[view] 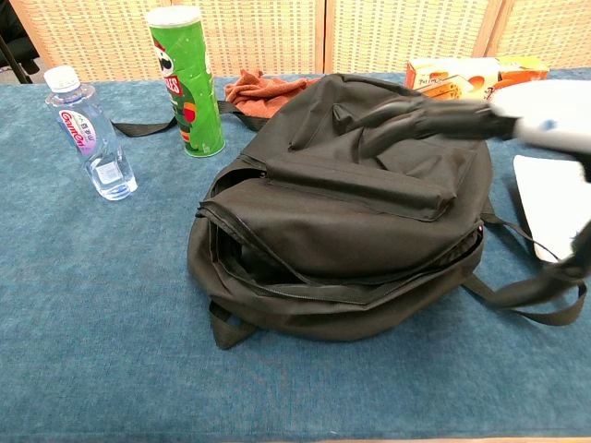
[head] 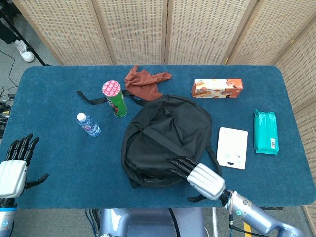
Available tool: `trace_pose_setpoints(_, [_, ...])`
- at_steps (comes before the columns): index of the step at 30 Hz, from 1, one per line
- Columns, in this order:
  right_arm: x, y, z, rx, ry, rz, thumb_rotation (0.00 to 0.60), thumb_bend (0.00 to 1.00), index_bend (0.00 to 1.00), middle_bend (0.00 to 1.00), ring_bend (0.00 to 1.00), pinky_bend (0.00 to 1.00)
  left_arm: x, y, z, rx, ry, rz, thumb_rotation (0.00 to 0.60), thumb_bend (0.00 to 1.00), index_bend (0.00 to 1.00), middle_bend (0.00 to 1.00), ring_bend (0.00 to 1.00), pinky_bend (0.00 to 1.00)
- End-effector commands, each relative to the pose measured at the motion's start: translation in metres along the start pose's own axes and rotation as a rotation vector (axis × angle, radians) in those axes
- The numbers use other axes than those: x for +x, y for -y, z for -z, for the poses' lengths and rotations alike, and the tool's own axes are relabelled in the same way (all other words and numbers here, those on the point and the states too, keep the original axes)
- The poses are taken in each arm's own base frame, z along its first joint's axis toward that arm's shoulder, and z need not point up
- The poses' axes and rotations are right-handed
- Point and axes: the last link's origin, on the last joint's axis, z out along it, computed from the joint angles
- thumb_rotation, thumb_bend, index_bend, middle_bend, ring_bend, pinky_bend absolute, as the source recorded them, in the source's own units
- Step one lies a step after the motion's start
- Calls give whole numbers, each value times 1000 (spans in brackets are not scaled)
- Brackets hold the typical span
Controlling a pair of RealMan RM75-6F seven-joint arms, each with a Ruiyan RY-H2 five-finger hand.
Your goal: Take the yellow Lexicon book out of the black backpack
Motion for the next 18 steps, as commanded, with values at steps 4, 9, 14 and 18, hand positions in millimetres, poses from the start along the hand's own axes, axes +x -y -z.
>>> trace_pose_setpoints(4, [-3,14,-48,32,21,94,600,0,105,0,0,67,0,1,-1,3,7,6,600,0,71,0,0,0])
trace_pose_setpoints(9, [-6,20,-79,2,14,131,600,0,105,0,0,67,2,3,-3,14,4,8,600,0,72,0,0,0])
trace_pose_setpoints(14, [-13,18,-103,-47,31,176,600,0,105,0,0,67,4,5,-4,18,7,19,600,0,72,0,0,0])
trace_pose_setpoints(18, [-23,15,-112,-88,50,222,600,0,105,0,0,67,8,7,-4,22,0,32,600,0,72,0,0,0])
